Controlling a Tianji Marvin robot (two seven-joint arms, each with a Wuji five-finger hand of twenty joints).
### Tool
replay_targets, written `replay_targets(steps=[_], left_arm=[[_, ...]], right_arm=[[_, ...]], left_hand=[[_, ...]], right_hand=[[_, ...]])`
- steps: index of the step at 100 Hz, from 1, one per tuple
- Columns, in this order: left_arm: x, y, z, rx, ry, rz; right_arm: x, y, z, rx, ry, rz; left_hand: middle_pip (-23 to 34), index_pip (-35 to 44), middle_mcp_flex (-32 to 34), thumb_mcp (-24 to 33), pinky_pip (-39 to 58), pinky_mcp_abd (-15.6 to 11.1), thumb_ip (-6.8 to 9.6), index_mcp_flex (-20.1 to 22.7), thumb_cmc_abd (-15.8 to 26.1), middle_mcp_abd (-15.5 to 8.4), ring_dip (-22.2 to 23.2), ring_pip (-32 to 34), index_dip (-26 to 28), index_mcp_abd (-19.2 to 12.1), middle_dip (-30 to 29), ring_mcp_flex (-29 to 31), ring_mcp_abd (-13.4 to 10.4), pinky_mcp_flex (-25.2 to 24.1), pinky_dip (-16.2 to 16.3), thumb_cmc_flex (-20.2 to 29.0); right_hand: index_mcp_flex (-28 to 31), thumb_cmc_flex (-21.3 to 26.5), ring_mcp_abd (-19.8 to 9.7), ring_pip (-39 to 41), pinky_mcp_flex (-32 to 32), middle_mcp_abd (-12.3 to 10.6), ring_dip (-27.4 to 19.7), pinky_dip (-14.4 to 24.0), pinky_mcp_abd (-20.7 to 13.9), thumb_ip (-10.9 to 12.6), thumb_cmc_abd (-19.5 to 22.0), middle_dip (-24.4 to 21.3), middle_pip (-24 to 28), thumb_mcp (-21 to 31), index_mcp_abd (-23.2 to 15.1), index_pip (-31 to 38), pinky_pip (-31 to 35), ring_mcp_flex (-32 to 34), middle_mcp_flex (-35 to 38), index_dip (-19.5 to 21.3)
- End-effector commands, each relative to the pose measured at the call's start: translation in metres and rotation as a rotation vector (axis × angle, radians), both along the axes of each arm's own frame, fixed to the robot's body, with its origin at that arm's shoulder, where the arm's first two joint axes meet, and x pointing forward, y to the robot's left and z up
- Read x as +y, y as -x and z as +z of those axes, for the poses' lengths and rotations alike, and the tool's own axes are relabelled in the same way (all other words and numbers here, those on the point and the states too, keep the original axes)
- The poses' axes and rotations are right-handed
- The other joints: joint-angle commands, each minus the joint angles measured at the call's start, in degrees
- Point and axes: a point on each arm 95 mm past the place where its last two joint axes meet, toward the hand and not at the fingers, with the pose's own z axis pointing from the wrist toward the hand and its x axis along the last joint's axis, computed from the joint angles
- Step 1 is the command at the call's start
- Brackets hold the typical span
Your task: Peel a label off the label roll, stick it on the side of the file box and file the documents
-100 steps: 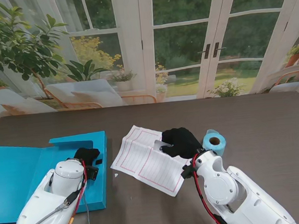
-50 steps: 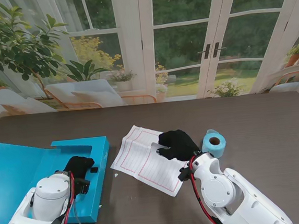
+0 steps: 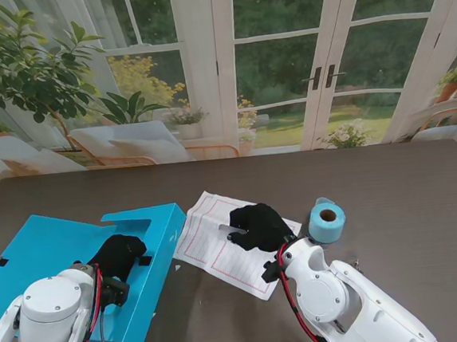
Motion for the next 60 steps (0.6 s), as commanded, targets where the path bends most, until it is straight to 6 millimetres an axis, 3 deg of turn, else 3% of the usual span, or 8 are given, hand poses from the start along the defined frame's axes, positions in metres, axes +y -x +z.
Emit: replay_targets(steps=[1,60], left_arm=[[-0.010,0.001,0.009,-0.018,0.024,-0.047],[-0.029,0.000,0.022,-0.046,0.148,-0.122]], right_arm=[[0.010,0.003,0.004,-0.009,0.005,0.028],[0.048,0.003,0.006,-0.021,0.010,0.018]], left_hand=[[2.90,3.63,3.30,1.56,5.02,-0.83,0.76,1.15,-1.78,-6.59,-0.20,2.73,1.62,2.06,0.57,1.08,0.05,1.26,-0.80,3.55],[2.91,3.43,2.35,2.10,4.09,-0.24,0.33,0.28,-0.63,-5.78,0.34,3.06,2.19,2.41,1.34,-0.12,0.78,0.10,-0.89,2.91]], right_hand=[[-1.28,0.43,-1.27,-0.47,13.88,3.52,-0.51,0.63,0.41,-1.72,1.33,0.17,-0.33,1.84,-1.10,1.08,-0.05,0.50,0.93,-0.38],[-2.62,0.19,0.52,-6.86,9.40,2.86,-3.40,-0.21,1.06,-1.29,3.05,-2.11,-0.26,-0.42,-3.46,0.42,0.20,0.32,-2.80,-1.62]])
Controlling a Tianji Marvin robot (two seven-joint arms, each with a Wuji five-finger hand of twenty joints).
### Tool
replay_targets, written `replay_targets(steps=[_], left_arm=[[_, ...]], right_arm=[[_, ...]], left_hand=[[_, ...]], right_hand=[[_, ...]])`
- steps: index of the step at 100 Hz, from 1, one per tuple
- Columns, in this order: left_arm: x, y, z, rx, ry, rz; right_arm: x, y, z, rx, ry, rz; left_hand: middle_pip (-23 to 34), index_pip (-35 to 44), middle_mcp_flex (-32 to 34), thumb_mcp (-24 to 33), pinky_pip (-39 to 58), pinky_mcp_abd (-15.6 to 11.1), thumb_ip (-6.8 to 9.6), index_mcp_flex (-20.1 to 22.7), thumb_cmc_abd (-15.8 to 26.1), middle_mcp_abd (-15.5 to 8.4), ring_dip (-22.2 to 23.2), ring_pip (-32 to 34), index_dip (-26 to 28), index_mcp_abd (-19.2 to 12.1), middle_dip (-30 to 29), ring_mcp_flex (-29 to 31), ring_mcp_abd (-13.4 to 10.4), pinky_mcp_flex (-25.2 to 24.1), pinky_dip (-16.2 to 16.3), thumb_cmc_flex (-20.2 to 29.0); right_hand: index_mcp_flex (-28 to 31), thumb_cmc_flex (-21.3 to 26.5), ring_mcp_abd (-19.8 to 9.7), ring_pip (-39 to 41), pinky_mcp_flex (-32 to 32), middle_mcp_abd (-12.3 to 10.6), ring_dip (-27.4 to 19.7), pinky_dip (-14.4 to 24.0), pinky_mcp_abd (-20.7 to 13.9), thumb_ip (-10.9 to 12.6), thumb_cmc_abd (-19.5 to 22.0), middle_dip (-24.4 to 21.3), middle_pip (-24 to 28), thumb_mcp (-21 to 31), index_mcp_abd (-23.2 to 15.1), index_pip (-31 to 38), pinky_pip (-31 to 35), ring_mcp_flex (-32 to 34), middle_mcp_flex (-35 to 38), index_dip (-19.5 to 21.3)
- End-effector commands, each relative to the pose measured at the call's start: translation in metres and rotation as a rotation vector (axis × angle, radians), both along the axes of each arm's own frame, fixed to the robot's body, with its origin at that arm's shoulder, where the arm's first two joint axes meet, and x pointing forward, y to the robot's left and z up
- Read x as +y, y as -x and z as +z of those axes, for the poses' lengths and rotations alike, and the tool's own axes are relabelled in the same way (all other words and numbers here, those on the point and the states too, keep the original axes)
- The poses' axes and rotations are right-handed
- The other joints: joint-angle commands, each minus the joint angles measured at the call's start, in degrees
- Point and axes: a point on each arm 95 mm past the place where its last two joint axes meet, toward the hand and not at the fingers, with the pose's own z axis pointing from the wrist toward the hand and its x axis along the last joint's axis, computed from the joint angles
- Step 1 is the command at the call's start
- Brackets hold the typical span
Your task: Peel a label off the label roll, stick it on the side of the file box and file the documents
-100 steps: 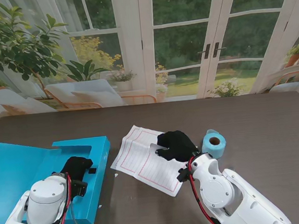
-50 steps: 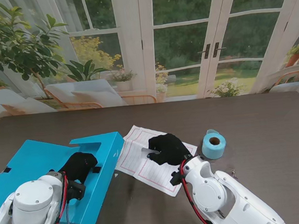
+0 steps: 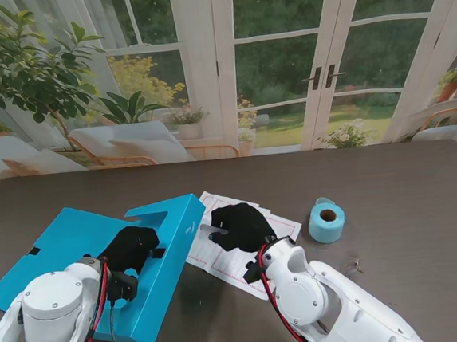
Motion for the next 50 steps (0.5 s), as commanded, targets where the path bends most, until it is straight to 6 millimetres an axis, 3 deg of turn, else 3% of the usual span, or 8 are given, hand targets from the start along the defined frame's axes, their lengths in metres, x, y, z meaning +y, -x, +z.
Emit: replay_targets(steps=[1,50], left_arm=[[-0.006,0.002,0.006,-0.011,0.023,-0.033],[-0.007,0.006,0.007,-0.014,0.035,-0.045]], right_arm=[[0.012,0.001,-0.001,0.017,-0.009,0.013],[0.036,-0.005,-0.006,0.062,-0.044,-0.031]], left_hand=[[2.48,3.44,2.34,2.13,4.07,-0.22,0.33,0.28,-0.63,-5.77,0.35,2.93,1.59,2.21,1.37,0.09,0.81,0.20,-0.32,2.92],[2.48,3.15,1.80,2.64,2.90,0.15,0.13,-0.10,-0.14,-5.05,0.65,2.89,1.88,2.42,1.58,-0.86,1.45,-1.01,0.10,2.64]], right_hand=[[-1.37,0.19,-0.40,-0.83,9.31,2.15,-0.67,-0.22,1.08,-0.69,1.16,-0.78,0.39,0.90,-2.50,0.43,0.20,1.20,-0.69,-1.18],[-1.60,0.61,0.45,-2.63,8.08,2.62,-1.33,-0.80,1.55,-0.57,1.19,-2.07,1.25,0.65,-2.00,0.42,0.46,1.23,-1.97,-1.78]])
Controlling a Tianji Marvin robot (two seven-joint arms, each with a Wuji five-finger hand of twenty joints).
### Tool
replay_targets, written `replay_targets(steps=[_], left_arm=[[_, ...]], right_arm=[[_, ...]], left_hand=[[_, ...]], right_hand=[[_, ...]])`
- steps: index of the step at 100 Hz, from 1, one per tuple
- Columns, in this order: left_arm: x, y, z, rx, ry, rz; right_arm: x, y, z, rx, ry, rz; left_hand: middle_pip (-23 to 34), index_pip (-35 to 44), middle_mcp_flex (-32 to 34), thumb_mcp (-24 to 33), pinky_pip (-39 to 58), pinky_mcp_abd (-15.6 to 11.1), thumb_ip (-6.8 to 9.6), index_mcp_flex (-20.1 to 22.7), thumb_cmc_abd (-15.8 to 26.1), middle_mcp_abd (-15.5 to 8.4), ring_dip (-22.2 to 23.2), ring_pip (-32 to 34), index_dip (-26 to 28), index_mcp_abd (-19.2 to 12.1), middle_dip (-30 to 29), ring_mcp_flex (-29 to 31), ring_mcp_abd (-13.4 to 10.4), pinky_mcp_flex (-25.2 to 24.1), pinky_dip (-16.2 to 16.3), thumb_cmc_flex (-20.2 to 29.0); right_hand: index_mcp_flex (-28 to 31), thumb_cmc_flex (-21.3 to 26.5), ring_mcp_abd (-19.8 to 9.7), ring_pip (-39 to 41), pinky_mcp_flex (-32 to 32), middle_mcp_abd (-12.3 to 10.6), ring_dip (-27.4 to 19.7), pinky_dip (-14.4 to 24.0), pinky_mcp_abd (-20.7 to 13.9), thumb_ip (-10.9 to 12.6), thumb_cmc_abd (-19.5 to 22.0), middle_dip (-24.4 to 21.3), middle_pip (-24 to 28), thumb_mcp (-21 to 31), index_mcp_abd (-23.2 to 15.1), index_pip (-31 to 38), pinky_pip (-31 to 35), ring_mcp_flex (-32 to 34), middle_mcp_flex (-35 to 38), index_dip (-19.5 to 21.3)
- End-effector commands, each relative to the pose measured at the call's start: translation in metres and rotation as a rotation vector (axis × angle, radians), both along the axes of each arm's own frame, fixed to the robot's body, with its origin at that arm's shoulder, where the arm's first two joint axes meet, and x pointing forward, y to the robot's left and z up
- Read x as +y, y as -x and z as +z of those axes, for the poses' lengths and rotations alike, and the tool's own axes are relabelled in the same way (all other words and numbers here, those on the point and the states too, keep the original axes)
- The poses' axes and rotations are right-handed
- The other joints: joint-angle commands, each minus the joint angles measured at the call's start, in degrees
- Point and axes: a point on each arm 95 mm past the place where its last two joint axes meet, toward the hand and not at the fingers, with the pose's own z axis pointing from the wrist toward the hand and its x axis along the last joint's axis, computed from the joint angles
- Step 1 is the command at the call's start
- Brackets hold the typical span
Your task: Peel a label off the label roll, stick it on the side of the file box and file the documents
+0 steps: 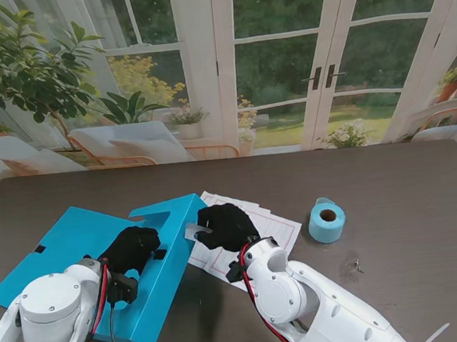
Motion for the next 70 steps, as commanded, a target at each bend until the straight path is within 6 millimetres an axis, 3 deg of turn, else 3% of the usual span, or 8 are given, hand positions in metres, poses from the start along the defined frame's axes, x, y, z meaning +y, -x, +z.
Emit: replay_targets(steps=[1,70], left_arm=[[-0.0044,0.0020,0.0043,-0.004,0.016,-0.022],[-0.0048,0.0028,0.0045,-0.009,0.023,-0.019]], right_arm=[[0.0068,0.0010,-0.0008,0.026,-0.019,-0.002],[0.0113,-0.0064,0.0050,0.122,-0.130,-0.070]], left_hand=[[2.37,3.33,1.80,2.53,2.88,0.16,0.12,-0.07,-0.14,-5.42,0.63,2.46,1.53,1.99,1.01,-0.21,1.44,-0.21,0.12,2.63],[2.29,3.10,1.51,2.96,2.02,0.48,0.06,-0.18,0.10,-5.20,0.89,2.26,1.68,2.00,1.03,-0.70,1.81,-0.78,0.88,2.51]], right_hand=[[-1.55,0.64,-0.06,0.00,8.02,2.09,-0.54,-0.74,1.18,-0.55,1.16,-0.90,1.23,0.68,-1.58,0.42,0.47,1.34,-0.52,-1.41],[-0.77,1.72,0.17,2.61,8.87,2.97,0.62,-0.77,1.85,-0.59,0.28,-1.15,1.69,1.47,0.79,0.56,1.29,1.37,0.59,-1.31]])
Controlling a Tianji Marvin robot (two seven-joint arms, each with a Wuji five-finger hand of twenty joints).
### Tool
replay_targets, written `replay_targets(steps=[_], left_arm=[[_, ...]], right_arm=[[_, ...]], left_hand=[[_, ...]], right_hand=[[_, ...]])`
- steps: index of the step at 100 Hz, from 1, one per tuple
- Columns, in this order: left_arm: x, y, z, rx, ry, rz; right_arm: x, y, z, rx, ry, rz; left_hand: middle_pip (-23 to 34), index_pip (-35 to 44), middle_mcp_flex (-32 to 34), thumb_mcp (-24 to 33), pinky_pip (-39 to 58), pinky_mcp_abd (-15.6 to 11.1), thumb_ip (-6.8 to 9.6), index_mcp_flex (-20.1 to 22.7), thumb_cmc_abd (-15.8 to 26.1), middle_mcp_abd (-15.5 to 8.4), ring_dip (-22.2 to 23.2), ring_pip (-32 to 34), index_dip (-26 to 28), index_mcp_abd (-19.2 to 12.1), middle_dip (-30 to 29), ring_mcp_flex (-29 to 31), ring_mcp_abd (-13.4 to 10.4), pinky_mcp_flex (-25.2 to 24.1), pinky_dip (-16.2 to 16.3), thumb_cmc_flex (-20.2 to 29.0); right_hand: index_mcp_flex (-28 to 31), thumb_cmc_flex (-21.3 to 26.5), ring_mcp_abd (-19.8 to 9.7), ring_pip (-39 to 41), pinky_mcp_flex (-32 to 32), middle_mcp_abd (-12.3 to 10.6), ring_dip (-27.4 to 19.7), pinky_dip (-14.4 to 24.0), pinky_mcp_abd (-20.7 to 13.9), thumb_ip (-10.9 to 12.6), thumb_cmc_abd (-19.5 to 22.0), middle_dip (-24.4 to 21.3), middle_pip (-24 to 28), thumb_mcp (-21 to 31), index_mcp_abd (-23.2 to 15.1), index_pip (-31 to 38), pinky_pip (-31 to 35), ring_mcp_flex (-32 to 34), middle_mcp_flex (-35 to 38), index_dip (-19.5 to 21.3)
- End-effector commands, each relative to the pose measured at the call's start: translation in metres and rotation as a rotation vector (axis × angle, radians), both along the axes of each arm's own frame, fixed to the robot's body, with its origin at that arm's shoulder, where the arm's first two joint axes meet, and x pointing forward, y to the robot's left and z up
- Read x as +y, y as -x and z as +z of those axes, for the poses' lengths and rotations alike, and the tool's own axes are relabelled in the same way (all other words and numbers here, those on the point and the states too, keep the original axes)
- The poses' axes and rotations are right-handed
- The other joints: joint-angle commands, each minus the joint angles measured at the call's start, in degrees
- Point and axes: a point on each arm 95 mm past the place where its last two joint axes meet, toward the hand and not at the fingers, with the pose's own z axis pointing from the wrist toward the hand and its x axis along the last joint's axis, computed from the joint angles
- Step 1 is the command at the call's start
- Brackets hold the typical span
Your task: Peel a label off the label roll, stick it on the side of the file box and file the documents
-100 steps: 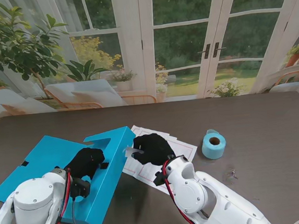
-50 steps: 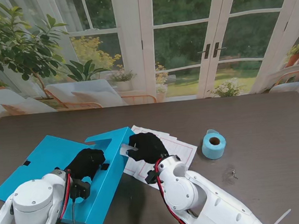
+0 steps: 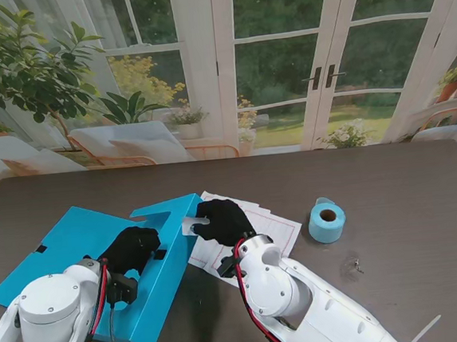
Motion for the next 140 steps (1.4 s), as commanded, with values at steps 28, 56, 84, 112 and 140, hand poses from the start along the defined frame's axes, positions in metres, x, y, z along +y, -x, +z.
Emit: replay_targets(steps=[28,56,84,112,140], left_arm=[[-0.0055,0.0023,0.0042,-0.010,0.026,-0.003],[-0.0053,0.0024,0.0047,-0.014,0.033,-0.005],[-0.0063,0.0023,0.0046,-0.014,0.036,-0.003],[-0.0069,0.0029,0.0045,-0.016,0.037,0.008],[-0.0067,0.0037,0.0049,-0.015,0.040,0.009]], right_arm=[[0.0008,-0.0029,-0.0003,0.032,-0.031,-0.020],[0.0034,-0.0039,-0.0015,0.058,-0.064,-0.049],[0.0029,-0.0046,0.0014,0.086,-0.110,-0.077],[0.0028,-0.0024,0.0021,0.111,-0.136,-0.085],[0.0014,-0.0003,0.0004,0.125,-0.132,-0.069]], left_hand=[[2.19,3.06,1.50,2.97,1.85,0.58,0.04,-0.15,0.21,-5.12,0.86,2.23,1.39,1.99,0.95,-0.01,1.81,-0.18,1.09,2.48],[2.16,3.01,1.47,2.97,1.56,0.85,-0.05,-0.04,0.34,-4.90,0.87,2.16,1.37,2.06,0.88,-0.07,2.09,-0.41,1.27,2.36],[2.15,3.00,1.44,3.07,1.44,0.92,-0.02,-0.04,0.30,-4.93,0.89,2.16,1.38,2.06,0.82,-0.07,2.07,-0.39,1.49,2.39],[2.16,3.00,1.46,3.12,1.38,0.92,-0.01,-0.04,0.36,-4.86,0.90,2.14,1.38,2.06,0.76,-0.04,2.16,-0.38,1.63,2.40],[2.17,3.00,1.46,3.16,1.28,1.07,-0.02,-0.04,0.51,-4.85,0.90,2.13,1.38,2.06,0.75,-0.04,2.17,-0.44,1.71,2.35]], right_hand=[[-0.37,1.82,-0.14,2.33,9.30,2.78,0.89,-0.63,1.58,-0.64,-0.07,-0.59,1.50,1.86,0.71,0.41,1.39,1.36,1.10,-1.06],[-0.05,2.07,0.03,2.72,9.55,2.99,1.01,-0.68,1.97,-0.70,-0.42,-0.51,1.26,2.23,1.14,0.33,1.36,1.32,1.44,-0.98],[0.30,2.36,0.23,3.16,9.75,3.30,1.19,-0.70,2.46,-0.72,-0.69,-0.44,1.06,2.46,1.92,0.22,1.35,1.31,1.86,-1.00],[0.54,2.63,0.55,3.42,9.86,3.44,1.30,-0.62,2.78,-0.69,-0.84,-0.33,0.96,2.52,2.33,0.12,1.40,1.27,2.12,-0.88],[0.52,2.55,0.21,3.54,9.92,3.44,1.33,-0.59,2.76,-0.72,-0.74,-0.15,0.98,2.46,2.19,0.08,1.43,1.30,2.14,-0.75]])
